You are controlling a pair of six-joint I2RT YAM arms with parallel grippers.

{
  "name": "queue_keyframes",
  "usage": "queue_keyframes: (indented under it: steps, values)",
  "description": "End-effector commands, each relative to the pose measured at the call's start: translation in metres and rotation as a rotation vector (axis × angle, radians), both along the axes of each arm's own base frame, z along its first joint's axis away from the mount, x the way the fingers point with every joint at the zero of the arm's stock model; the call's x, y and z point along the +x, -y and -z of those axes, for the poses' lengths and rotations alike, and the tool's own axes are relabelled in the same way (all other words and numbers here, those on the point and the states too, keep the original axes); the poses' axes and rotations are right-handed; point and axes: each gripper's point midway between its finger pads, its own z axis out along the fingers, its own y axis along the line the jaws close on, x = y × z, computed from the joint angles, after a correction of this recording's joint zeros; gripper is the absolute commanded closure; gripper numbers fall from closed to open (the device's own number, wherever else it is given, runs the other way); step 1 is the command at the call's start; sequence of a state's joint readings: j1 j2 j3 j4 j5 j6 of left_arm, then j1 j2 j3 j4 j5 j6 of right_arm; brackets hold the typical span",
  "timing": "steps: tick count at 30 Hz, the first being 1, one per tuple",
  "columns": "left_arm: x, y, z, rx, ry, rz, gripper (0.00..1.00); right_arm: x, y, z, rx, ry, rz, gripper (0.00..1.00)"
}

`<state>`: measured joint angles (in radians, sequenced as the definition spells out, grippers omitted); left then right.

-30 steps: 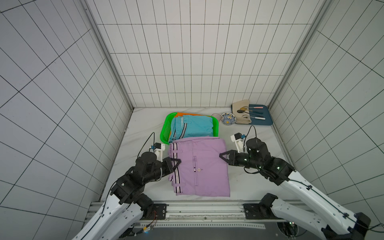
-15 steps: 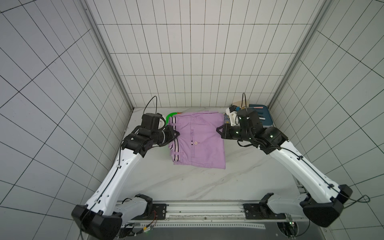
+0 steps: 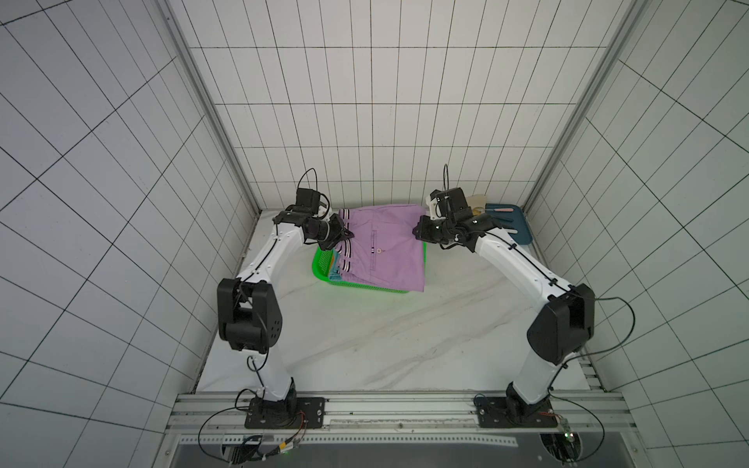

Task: Put the folded long pants in the basket
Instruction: Place the long pant in the basket.

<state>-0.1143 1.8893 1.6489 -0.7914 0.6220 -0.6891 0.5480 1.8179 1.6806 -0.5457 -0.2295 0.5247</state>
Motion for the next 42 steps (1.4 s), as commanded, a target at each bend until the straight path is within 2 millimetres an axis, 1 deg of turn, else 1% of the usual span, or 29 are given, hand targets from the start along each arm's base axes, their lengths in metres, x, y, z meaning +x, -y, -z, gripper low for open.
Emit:
queue_keyframes:
  steps: [1, 2, 3, 5, 7, 8, 10, 13, 17, 20, 22, 24, 26, 28, 29, 30, 31, 33, 34, 35, 37, 38, 40, 41, 42]
  values:
    - [0.023, -0.044, 0.053, 0.015, -0.118, -0.11, 1.0, 0.034, 0.018, 0.036, -0.017, -0.049, 0.062, 1.0]
    - [0.024, -0.047, 0.063, 0.017, -0.135, -0.117, 1.0, 0.036, 0.014, 0.056, -0.019, -0.086, 0.059, 1.0]
    - [0.026, -0.053, 0.071, 0.028, -0.144, -0.13, 1.0, 0.037, 0.012, 0.071, -0.02, -0.112, 0.057, 1.0]
    - [0.027, -0.059, 0.075, 0.06, -0.145, -0.15, 1.0, 0.039, 0.009, 0.093, -0.024, -0.142, 0.054, 1.0]
    - [0.029, -0.063, 0.074, 0.075, -0.129, -0.147, 1.0, 0.043, 0.011, 0.106, -0.044, -0.156, 0.065, 1.0]
    - [0.03, -0.065, 0.074, 0.082, -0.126, -0.145, 1.0, 0.045, 0.013, 0.11, -0.049, -0.16, 0.069, 1.0]
    - [0.033, -0.066, 0.074, 0.092, -0.121, -0.142, 1.0, 0.048, 0.015, 0.11, -0.052, -0.157, 0.071, 1.0]
    - [0.037, -0.068, 0.075, 0.101, -0.125, -0.149, 1.0, 0.052, 0.02, 0.102, -0.06, -0.131, 0.082, 1.0]
    - [0.05, -0.069, 0.065, 0.114, -0.088, -0.149, 1.0, 0.053, 0.021, 0.081, -0.047, -0.079, 0.08, 1.0]
    - [0.057, -0.066, 0.057, 0.114, -0.056, -0.138, 1.0, 0.054, 0.023, 0.067, -0.039, -0.033, 0.08, 1.0]
    - [0.06, -0.066, 0.053, 0.12, -0.038, -0.138, 1.0, 0.055, 0.024, 0.066, -0.05, -0.016, 0.075, 1.0]
    - [0.061, -0.067, 0.058, 0.135, -0.037, -0.144, 1.0, 0.058, 0.029, 0.075, -0.087, -0.011, 0.085, 1.0]
    - [0.058, -0.068, 0.068, 0.14, -0.062, -0.149, 1.0, 0.061, 0.033, 0.083, -0.122, -0.009, 0.09, 1.0]
    - [0.054, -0.071, 0.073, 0.16, -0.095, -0.163, 1.0, 0.062, 0.035, 0.082, -0.134, 0.004, 0.081, 0.82]
    - [0.052, -0.074, 0.071, 0.18, -0.094, -0.175, 0.91, 0.061, 0.035, 0.08, -0.136, 0.009, 0.075, 0.72]
    - [0.049, -0.079, 0.066, 0.207, -0.089, -0.19, 0.75, 0.059, 0.034, 0.075, -0.129, 0.016, 0.068, 0.62]
    - [0.048, -0.082, 0.059, 0.231, -0.073, -0.205, 0.63, 0.057, 0.035, 0.071, -0.124, 0.02, 0.065, 0.58]
    - [0.041, -0.09, 0.037, 0.283, -0.04, -0.242, 0.38, 0.052, 0.039, 0.055, -0.115, 0.04, 0.086, 0.5]
    - [0.036, -0.091, 0.025, 0.298, -0.025, -0.257, 0.31, 0.048, 0.043, 0.048, -0.114, 0.043, 0.105, 0.49]
    - [0.029, -0.09, 0.012, 0.31, -0.008, -0.27, 0.3, 0.043, 0.048, 0.037, -0.111, 0.052, 0.129, 0.48]
    - [0.014, -0.085, -0.011, 0.342, 0.025, -0.287, 0.31, 0.031, 0.051, 0.018, -0.098, 0.082, 0.138, 0.49]
    - [0.004, -0.079, -0.022, 0.367, 0.046, -0.289, 0.39, 0.022, 0.049, 0.005, -0.092, 0.112, 0.135, 0.52]
    - [-0.016, -0.063, -0.039, 0.408, 0.086, -0.283, 0.58, 0.003, 0.04, -0.01, -0.106, 0.165, 0.11, 0.6]
    - [-0.026, -0.053, -0.044, 0.415, 0.108, -0.272, 0.73, -0.009, 0.03, -0.015, -0.113, 0.187, 0.08, 0.65]
    - [-0.035, -0.043, -0.045, 0.409, 0.125, -0.259, 0.85, -0.02, 0.02, -0.018, -0.12, 0.204, 0.048, 0.68]
